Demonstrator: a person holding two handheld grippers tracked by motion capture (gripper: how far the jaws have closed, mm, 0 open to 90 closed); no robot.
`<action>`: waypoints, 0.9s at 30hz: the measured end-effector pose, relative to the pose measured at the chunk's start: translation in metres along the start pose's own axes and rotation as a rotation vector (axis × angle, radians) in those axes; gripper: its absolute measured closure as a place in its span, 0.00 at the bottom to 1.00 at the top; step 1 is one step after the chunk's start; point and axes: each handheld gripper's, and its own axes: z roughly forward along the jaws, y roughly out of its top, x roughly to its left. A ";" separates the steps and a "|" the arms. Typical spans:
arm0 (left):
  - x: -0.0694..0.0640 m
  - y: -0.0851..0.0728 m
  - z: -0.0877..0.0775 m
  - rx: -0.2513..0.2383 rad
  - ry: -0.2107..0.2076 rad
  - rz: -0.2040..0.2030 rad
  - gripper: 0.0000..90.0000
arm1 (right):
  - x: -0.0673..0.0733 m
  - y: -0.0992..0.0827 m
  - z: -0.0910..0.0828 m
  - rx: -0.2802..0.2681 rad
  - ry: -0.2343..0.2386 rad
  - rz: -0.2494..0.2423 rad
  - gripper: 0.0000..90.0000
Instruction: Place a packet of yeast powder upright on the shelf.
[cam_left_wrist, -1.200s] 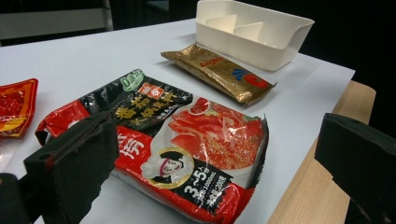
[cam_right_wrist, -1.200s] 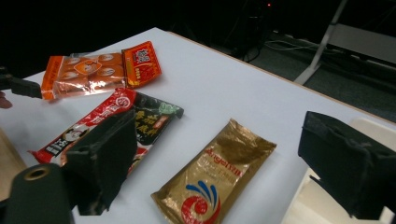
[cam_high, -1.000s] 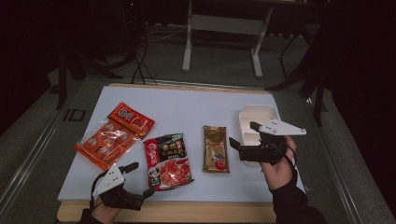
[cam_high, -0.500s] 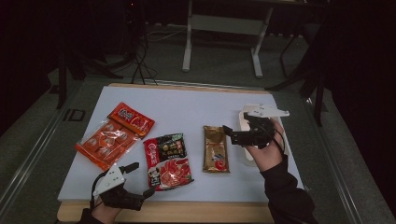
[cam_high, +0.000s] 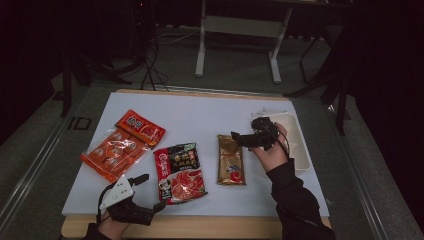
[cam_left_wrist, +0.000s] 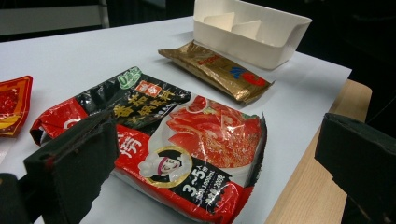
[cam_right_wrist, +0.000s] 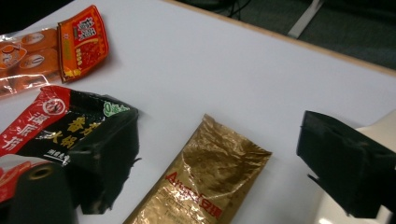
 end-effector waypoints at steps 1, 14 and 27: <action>0.000 0.000 0.000 0.003 -0.002 0.001 0.00 | -0.001 -0.001 0.004 0.005 -0.002 0.004 0.14; 0.000 0.000 0.001 0.012 -0.004 0.005 0.00 | -0.014 -0.011 0.056 0.106 -0.079 0.082 0.17; -0.001 -0.001 0.001 0.019 -0.008 0.007 0.00 | -0.024 -0.023 0.095 0.222 -0.149 0.156 0.23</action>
